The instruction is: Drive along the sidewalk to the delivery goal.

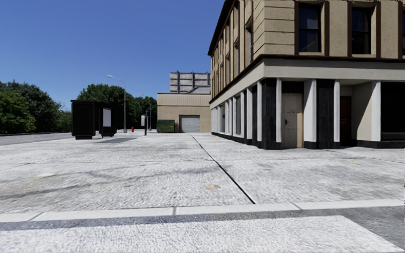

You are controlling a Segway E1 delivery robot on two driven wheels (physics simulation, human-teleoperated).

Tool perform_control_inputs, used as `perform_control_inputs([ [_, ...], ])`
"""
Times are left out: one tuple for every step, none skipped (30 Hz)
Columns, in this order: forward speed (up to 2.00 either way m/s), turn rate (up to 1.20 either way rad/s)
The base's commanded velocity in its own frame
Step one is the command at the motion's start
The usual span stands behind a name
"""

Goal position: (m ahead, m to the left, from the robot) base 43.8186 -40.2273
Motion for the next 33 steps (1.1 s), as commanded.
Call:
perform_control_inputs([
  [2.0,0.0],
  [2.0,0.0],
  [2.0,0.0],
  [2.0,0.0],
  [2.0,0.0],
  [2.0,0.0],
  [2.0,0.0],
  [2.0,0.0],
  [2.0,0.0],
  [2.0,0.0],
  [2.0,0.0],
  [1.88,0.0],
  [1.72,0.0],
  [1.62,0.0],
  [1.62,0.0],
  [1.58,0.0],
  [1.43,0.0],
  [1.37,0.0],
  [1.37,0.0],
  [1.33,0.0],
  [1.31,0.0],
  [1.31,0.0],
  [1.31,0.0],
  [1.31,0.0],
  [1.31,0.0],
  [1.31,0.0],
  [1.31,0.0],
  [1.31,0.0],
  [1.31,0.0],
  [1.31,0.0],
  [1.31,0.0],
  [1.31,0.0],
  [1.31,0.0],
])
